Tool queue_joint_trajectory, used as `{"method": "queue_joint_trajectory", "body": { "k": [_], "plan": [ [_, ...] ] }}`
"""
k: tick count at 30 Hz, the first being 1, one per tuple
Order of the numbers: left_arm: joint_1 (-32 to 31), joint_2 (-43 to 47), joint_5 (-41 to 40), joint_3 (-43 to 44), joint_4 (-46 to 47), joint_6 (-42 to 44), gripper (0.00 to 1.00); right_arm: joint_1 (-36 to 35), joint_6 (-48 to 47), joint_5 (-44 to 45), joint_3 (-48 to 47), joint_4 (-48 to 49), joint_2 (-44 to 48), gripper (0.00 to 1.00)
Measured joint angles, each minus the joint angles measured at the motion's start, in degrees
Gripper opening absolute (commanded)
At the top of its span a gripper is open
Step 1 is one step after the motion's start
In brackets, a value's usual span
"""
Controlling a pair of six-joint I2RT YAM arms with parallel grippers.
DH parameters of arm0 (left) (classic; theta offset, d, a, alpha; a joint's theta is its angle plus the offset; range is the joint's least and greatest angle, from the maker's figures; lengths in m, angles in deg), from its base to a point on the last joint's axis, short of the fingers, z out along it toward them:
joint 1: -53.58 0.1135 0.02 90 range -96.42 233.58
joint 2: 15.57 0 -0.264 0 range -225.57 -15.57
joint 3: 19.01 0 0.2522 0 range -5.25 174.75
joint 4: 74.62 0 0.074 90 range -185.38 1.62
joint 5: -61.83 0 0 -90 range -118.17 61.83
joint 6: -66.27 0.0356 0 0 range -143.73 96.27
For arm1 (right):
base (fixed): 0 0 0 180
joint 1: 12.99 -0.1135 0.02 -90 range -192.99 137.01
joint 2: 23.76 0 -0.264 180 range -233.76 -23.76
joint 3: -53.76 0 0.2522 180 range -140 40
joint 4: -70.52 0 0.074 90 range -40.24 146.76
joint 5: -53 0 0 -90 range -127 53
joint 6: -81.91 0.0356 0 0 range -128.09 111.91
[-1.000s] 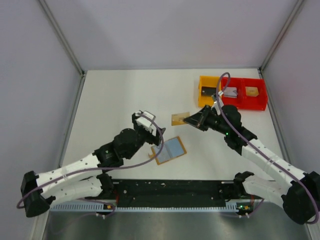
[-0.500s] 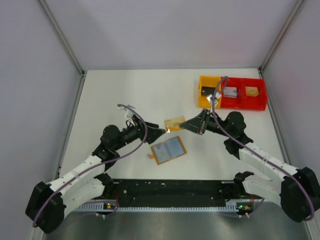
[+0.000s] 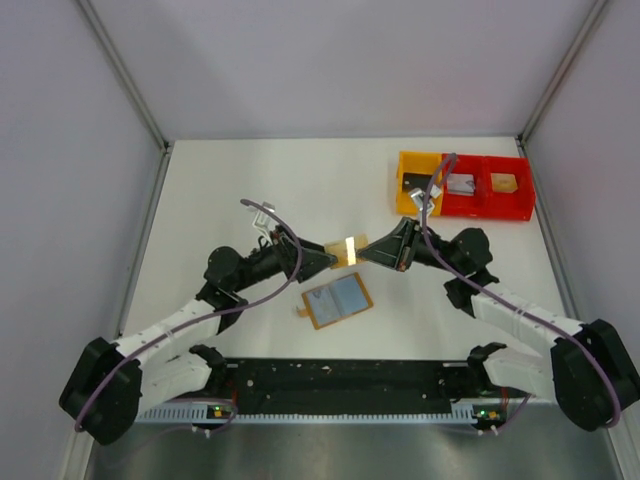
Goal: Take the credit cards out of the card holder
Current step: Remove the credit card from the card holder, then place the credit card in the storage box.
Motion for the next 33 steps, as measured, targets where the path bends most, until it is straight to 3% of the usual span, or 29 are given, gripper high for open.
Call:
{"method": "queue_joint_trajectory", "body": {
  "k": [1, 5, 6, 8, 16, 19, 23, 26, 33],
  "plan": [
    [0.00, -0.55, 0.17, 0.09, 0.66, -0.31, 0.51, 0.00, 0.37, -0.15, 0.02, 0.59, -0.15, 0.00],
    [-0.02, -2.84, 0.48, 0.37, 4.17, -2.47, 0.03, 0.00, 1.33, -1.05, 0.28, 2.19, -0.35, 0.00],
    [0.00, -3.19, 0.61, 0.37, 4.94, -3.23, 0.00, 0.00, 1.33, -1.14, 0.28, 2.19, -0.37, 0.00],
    [0.00, -3.89, 0.85, 0.37, 6.86, -4.33, 0.00, 0.00, 1.05, -1.01, 0.28, 1.90, -0.35, 0.05],
    [-0.02, -1.22, -5.35, -1.70, 7.63, -9.70, 0.00, 0.09, -4.44, 1.33, 0.26, -7.06, 2.64, 0.63],
    [-0.02, 2.01, -8.68, -3.02, 4.13, -12.11, 0.00, 0.09, -8.39, 5.03, 0.24, -12.96, 6.05, 0.75],
    [-0.87, 5.38, -12.98, -3.43, 0.55, -14.16, 0.00, 0.07, -9.25, 9.99, 0.44, -15.32, 8.50, 0.77],
    [-1.49, 6.56, -15.67, -3.82, 0.17, -15.23, 0.00, -1.11, -5.95, 15.04, 3.43, -11.72, 9.16, 0.75],
    [-4.15, 6.56, -21.35, -3.87, -0.13, -17.22, 0.00, -12.31, -0.57, 26.29, 6.25, -6.91, 7.21, 0.67]
  ]
}}
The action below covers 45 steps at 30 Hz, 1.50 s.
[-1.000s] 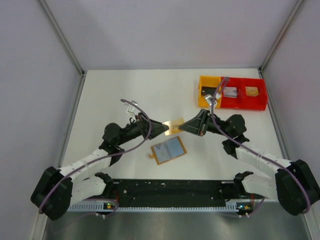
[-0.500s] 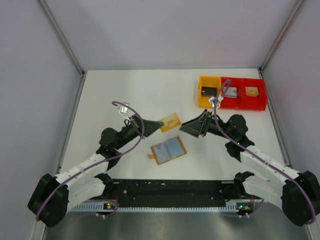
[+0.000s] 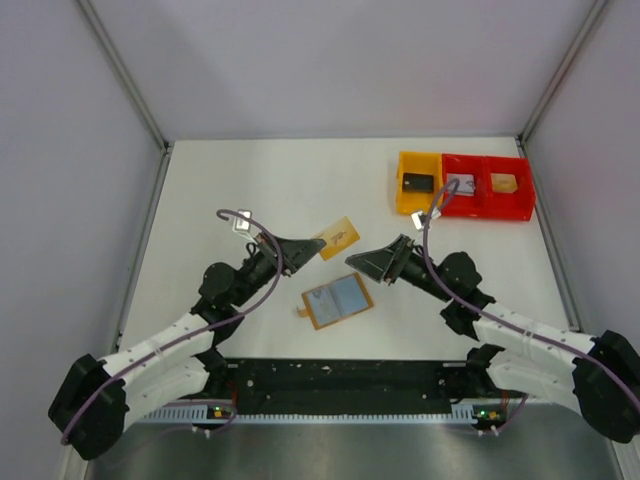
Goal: Take the credit cards out of the card holder
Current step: Place the credit card in the storage box.
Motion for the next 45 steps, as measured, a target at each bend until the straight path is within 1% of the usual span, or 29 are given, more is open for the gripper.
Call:
{"method": "queue_joint_trajectory", "body": {
  "k": [3, 6, 10, 13, 19, 21, 22, 23, 24, 26, 29, 30, 33, 37, 40, 45],
  "plan": [
    [-1.84, 0.00, -2.10, 0.00, -0.04, -0.52, 0.00, -2.38, 0.87, 4.24, -0.09, 2.93, -1.05, 0.64],
    [-3.82, 0.02, -4.63, 0.00, -0.24, -1.01, 0.00, -2.99, 1.33, 6.99, -0.68, 5.09, -2.93, 0.62],
    [-5.64, 0.09, -7.69, 0.00, -0.46, -2.08, 0.00, -4.24, 1.33, 9.07, -2.45, 7.26, -5.55, 0.53],
    [-6.60, 0.66, -10.27, 0.00, -0.81, -2.58, 0.00, -4.92, 1.16, 9.62, -3.32, 8.31, -6.12, 0.41],
    [-8.24, 1.20, -13.60, 0.00, -1.22, -2.89, 0.00, -5.35, 0.39, 10.16, -3.54, 10.19, -6.14, 0.08],
    [-8.41, 1.18, -14.12, 0.00, -1.44, -2.97, 0.00, -5.42, 0.26, 10.10, -3.56, 10.64, -6.14, 0.00],
    [-8.44, 1.18, -14.38, 0.00, -1.55, -2.99, 0.00, -5.42, 0.20, 10.01, -3.63, 10.82, -6.14, 0.00],
    [-8.44, 1.16, -14.64, 0.00, -1.73, -3.02, 0.04, -5.44, 0.20, 9.90, -3.96, 11.08, -6.14, 0.00],
    [-8.44, 1.16, -14.80, 0.00, -1.70, -3.10, 0.14, -5.49, 0.15, 9.90, -4.09, 11.06, -6.14, 0.00],
    [-8.48, 1.16, -14.84, 0.00, -1.51, -3.17, 0.39, -5.51, -0.13, 9.90, -4.17, 11.06, -6.12, 0.00],
    [-8.50, 1.40, -15.37, -0.42, -1.49, -2.58, 0.61, -5.20, -0.59, 10.34, -4.17, 10.19, -5.46, 0.00],
    [-8.50, 1.84, -15.89, -0.76, -1.62, -2.29, 0.65, -4.83, -0.68, 10.54, -4.17, 9.53, -4.90, 0.00],
    [-8.13, 5.51, -17.44, -2.05, -4.00, 0.00, 0.73, -2.29, -0.42, 11.15, -4.02, 7.39, -2.56, 0.00],
    [-6.64, 14.01, -20.28, -1.97, -13.77, 6.43, 0.79, 5.86, 1.49, 11.19, -2.47, 3.82, 0.72, 0.00],
    [-6.12, 19.58, -23.34, -0.33, -24.06, 13.11, 0.84, 14.60, 2.86, 10.08, -1.44, -1.57, 2.36, 0.00],
    [-6.10, 25.07, -27.56, 3.80, -40.17, 23.37, 0.87, 29.90, 3.15, 7.52, -2.08, -10.78, 2.01, 0.00]
  ]
}}
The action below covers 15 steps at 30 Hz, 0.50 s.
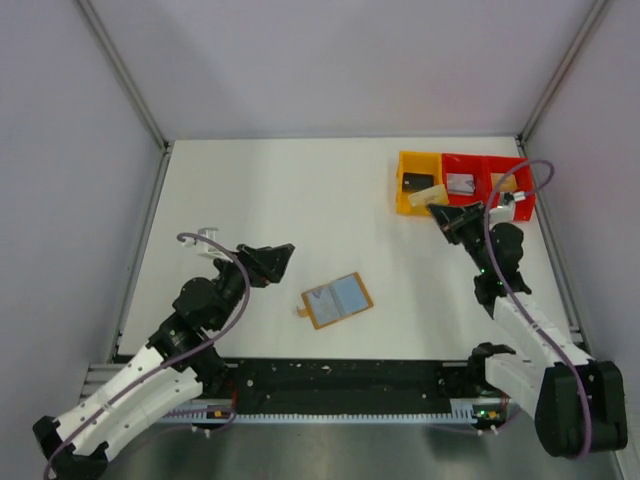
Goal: Take the credit cards out of the card holder
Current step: Place the credit card in the storage box.
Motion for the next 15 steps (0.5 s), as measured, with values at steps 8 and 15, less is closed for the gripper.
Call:
{"method": "queue_joint_trajectory", "body": {
  "k": [8, 15],
  "plan": [
    [0.17, 2.14, -6.47, 5.79, -20.94, 10.54, 0.91, 21.14, -3.65, -5.42, -12.72, -7.89, -14.19, 0.00],
    [0.70, -3.87, -9.99, 6.19, -23.65, 15.15, 0.91, 29.29, -7.52, -7.65, -22.43, -11.13, -26.75, 0.00]
  ]
}}
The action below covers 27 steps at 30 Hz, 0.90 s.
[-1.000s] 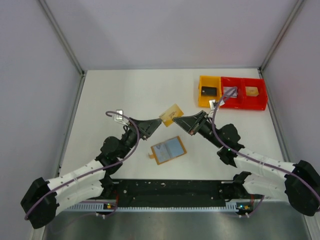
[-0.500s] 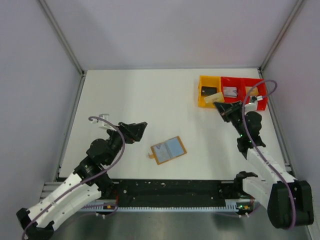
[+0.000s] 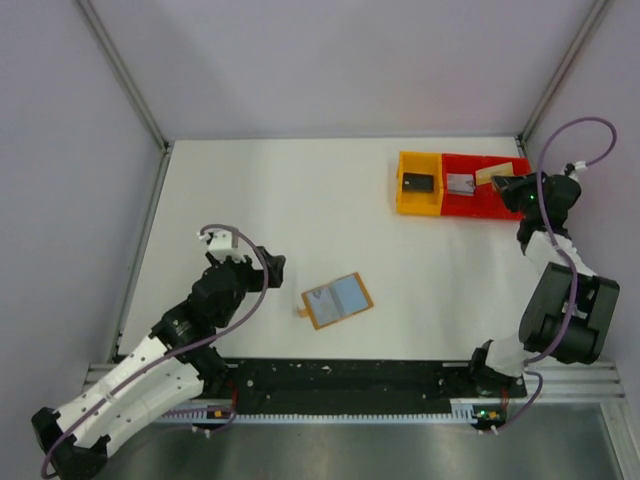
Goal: Take the credit cards out of the card holder
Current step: Place the credit card in the storage box.
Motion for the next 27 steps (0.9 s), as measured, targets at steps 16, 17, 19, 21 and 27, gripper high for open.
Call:
{"method": "queue_joint_trajectory", "body": {
  "k": [16, 17, 19, 21, 27],
  "plan": [
    [0.81, -5.38, 1.68, -2.89, 4.85, 2.08, 0.91, 7.96, -8.68, -3.58, -30.53, -13.77, -27.54, 0.00],
    [0.87, -5.90, 1.92, -2.89, 5.01, 2.14, 0.91, 7.96, -9.18, -3.96, -32.17, -14.64, -29.07, 0.00],
    [1.09, -6.86, 2.38, -2.89, 5.14, 2.29, 0.91, 7.96, -9.97, -4.61, -34.56, -15.98, -31.74, 0.00],
    [1.20, -7.45, 2.78, -2.89, 5.11, 2.29, 0.91, 7.96, -10.40, -4.94, -35.28, -16.55, -33.22, 0.00],
    [1.57, -8.07, 3.15, -2.89, 5.62, 2.27, 0.91, 7.87, -10.12, -5.57, -35.28, -16.61, -35.60, 0.00]
  ]
}}
